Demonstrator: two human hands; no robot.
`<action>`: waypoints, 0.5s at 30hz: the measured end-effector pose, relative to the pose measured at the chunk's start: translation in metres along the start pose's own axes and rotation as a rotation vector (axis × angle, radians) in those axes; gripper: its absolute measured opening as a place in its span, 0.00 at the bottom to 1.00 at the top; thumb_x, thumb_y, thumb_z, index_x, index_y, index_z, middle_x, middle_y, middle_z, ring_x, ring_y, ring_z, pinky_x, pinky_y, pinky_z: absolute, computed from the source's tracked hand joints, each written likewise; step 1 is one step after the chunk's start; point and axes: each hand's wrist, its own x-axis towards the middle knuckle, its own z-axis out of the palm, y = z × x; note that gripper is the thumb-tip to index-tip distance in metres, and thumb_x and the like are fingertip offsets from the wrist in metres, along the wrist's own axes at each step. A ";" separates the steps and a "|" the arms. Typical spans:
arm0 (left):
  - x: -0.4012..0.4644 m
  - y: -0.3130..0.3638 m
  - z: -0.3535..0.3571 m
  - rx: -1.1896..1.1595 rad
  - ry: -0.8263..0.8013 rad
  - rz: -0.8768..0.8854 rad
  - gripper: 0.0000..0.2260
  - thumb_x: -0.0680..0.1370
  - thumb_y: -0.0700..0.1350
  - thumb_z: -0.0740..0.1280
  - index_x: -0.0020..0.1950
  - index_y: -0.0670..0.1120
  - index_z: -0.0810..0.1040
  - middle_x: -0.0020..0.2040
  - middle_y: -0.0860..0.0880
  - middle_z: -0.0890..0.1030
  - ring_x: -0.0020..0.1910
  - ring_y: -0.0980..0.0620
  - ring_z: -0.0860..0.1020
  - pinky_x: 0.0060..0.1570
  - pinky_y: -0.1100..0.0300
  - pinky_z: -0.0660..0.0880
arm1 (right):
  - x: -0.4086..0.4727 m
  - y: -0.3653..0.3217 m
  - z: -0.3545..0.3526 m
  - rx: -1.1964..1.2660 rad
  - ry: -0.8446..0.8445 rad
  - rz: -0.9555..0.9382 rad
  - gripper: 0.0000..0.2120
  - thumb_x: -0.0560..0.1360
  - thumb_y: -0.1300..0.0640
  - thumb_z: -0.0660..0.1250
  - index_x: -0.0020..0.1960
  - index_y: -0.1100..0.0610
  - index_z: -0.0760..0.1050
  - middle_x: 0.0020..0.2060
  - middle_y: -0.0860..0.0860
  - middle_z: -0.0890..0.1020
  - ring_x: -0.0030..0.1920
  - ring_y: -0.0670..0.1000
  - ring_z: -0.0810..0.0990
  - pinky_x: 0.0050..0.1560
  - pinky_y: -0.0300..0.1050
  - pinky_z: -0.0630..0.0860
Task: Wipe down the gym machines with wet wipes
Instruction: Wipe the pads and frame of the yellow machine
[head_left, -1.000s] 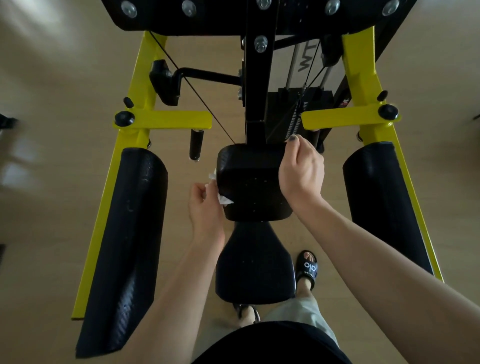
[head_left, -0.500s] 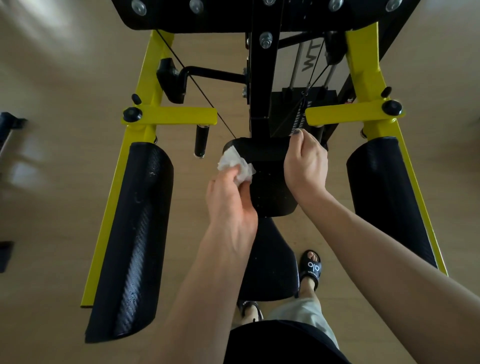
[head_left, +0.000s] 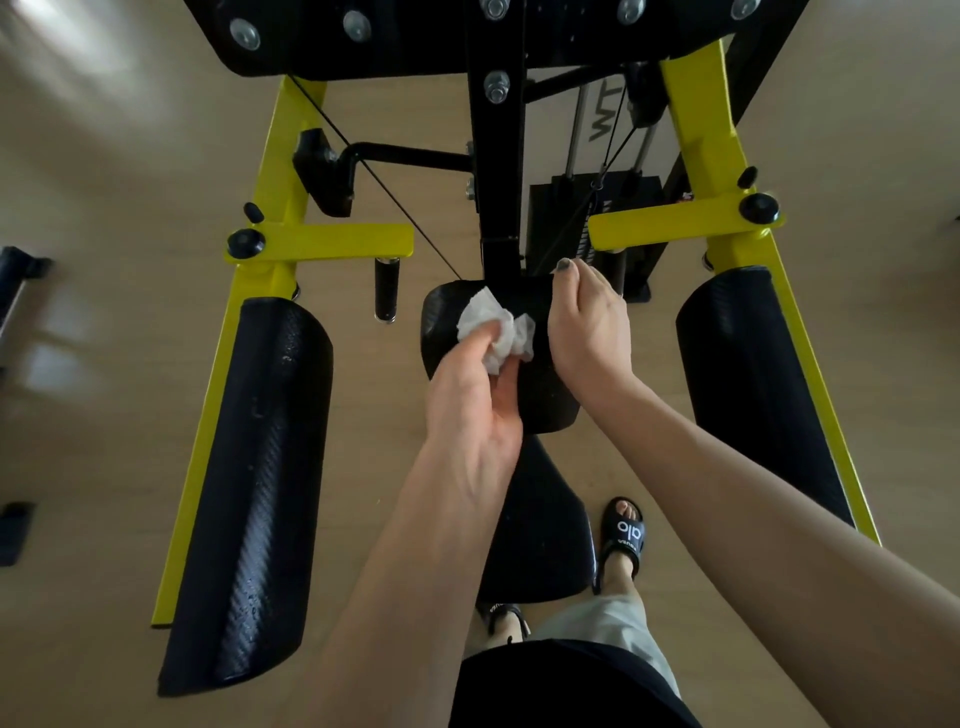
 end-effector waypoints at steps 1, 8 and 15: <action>0.000 -0.002 -0.002 0.039 0.003 0.014 0.23 0.75 0.40 0.73 0.68 0.33 0.75 0.63 0.36 0.81 0.60 0.43 0.83 0.64 0.48 0.78 | 0.000 0.000 -0.001 0.000 -0.010 0.000 0.20 0.85 0.54 0.52 0.34 0.49 0.62 0.35 0.47 0.72 0.35 0.45 0.69 0.36 0.42 0.63; 0.001 -0.015 -0.029 0.209 0.133 0.052 0.16 0.77 0.35 0.71 0.65 0.37 0.76 0.60 0.41 0.82 0.51 0.55 0.85 0.56 0.61 0.80 | -0.010 -0.001 -0.017 -0.008 -0.047 -0.070 0.13 0.85 0.53 0.56 0.63 0.54 0.75 0.59 0.50 0.77 0.60 0.48 0.73 0.58 0.42 0.67; 0.006 -0.011 -0.040 0.320 0.077 -0.019 0.20 0.67 0.40 0.73 0.58 0.37 0.80 0.58 0.40 0.81 0.59 0.46 0.82 0.66 0.51 0.76 | -0.085 0.009 -0.027 -0.031 -0.244 -0.366 0.12 0.83 0.53 0.60 0.64 0.52 0.76 0.53 0.45 0.74 0.46 0.43 0.75 0.45 0.38 0.74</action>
